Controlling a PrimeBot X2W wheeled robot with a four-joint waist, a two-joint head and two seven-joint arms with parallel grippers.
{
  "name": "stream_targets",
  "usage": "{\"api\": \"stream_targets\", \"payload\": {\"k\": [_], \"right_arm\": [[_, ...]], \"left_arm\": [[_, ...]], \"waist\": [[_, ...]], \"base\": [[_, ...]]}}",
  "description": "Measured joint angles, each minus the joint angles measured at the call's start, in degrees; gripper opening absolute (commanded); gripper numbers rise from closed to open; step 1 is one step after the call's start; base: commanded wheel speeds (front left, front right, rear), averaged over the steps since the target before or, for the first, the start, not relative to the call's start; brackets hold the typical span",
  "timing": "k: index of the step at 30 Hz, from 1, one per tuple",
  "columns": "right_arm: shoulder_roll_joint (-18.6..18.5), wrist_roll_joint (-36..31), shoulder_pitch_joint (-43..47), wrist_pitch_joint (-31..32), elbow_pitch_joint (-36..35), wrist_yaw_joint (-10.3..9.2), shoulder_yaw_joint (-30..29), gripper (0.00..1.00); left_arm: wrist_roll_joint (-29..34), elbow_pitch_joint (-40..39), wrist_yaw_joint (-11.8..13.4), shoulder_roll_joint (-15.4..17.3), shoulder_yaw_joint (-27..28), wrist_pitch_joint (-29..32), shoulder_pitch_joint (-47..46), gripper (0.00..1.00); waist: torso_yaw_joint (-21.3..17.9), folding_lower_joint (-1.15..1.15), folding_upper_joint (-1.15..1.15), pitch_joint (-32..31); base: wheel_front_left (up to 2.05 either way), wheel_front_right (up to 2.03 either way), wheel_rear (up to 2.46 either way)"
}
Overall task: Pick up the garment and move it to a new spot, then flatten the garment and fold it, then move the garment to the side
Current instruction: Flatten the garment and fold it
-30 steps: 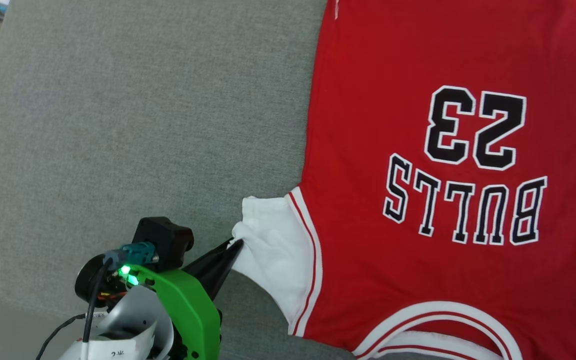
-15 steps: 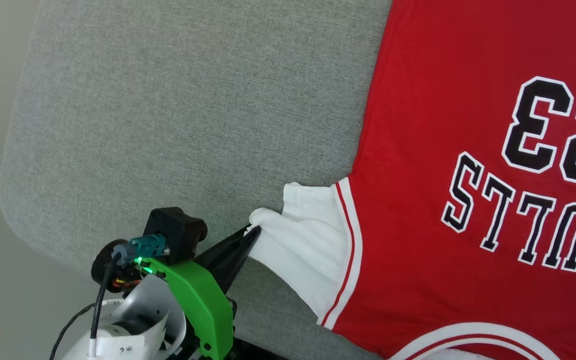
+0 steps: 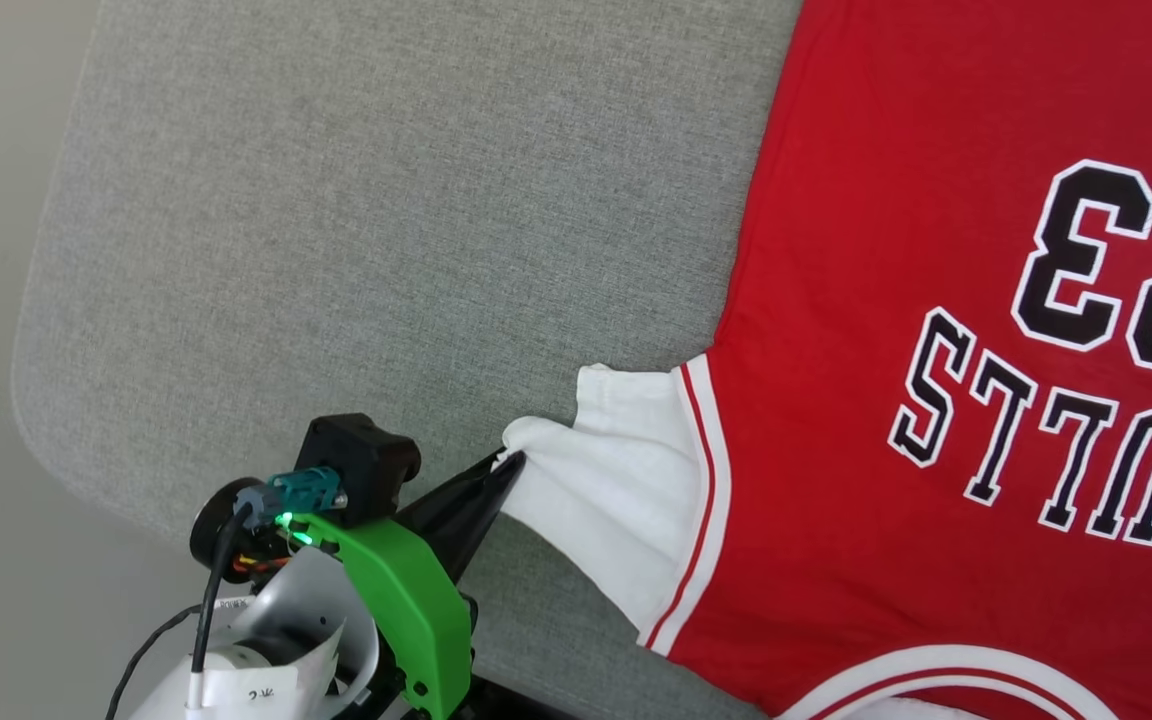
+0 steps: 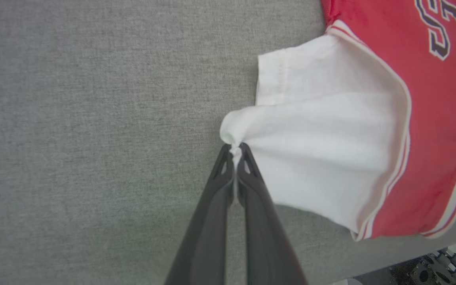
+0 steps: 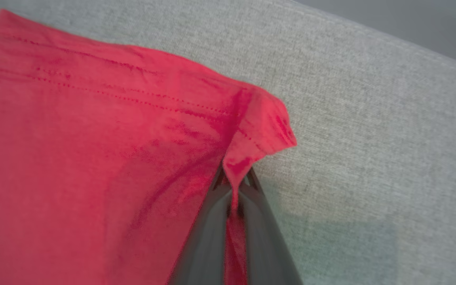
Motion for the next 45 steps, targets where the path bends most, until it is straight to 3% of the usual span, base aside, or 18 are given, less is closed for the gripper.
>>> {"api": "stream_targets", "payload": {"k": [11,23,33,45], "right_arm": [[-0.5,1.9,7.5,-4.0,2.1,0.01,1.4,0.0],[1.4,9.7,25.7,-9.0,-1.7,0.01,-3.1,0.0],[4.2,10.2,43.5,-4.8,-14.2,0.01,-11.0,0.0],[14.1,7.3,62.8,2.5,-32.5,0.01,-22.0,0.0]], "left_arm": [[0.2,1.0,0.5,0.8,0.9,0.1,-0.3,0.0],[-0.6,3.8,2.1,1.2,1.9,0.4,1.0,0.0],[-1.8,5.1,3.9,0.3,2.2,-0.3,3.3,0.0],[-2.9,6.9,5.1,-2.0,2.4,-3.1,4.6,0.0]], "waist": [[-3.0,0.0,0.0,-5.1],[-8.5,0.0,0.0,-14.0],[-13.5,0.0,0.0,-20.9],[-17.4,-0.01,0.0,-26.5]], "base": [[0.0,0.0,0.0],[0.0,0.0,0.0],[0.0,0.0,0.0],[0.0,0.0,0.0]]}}
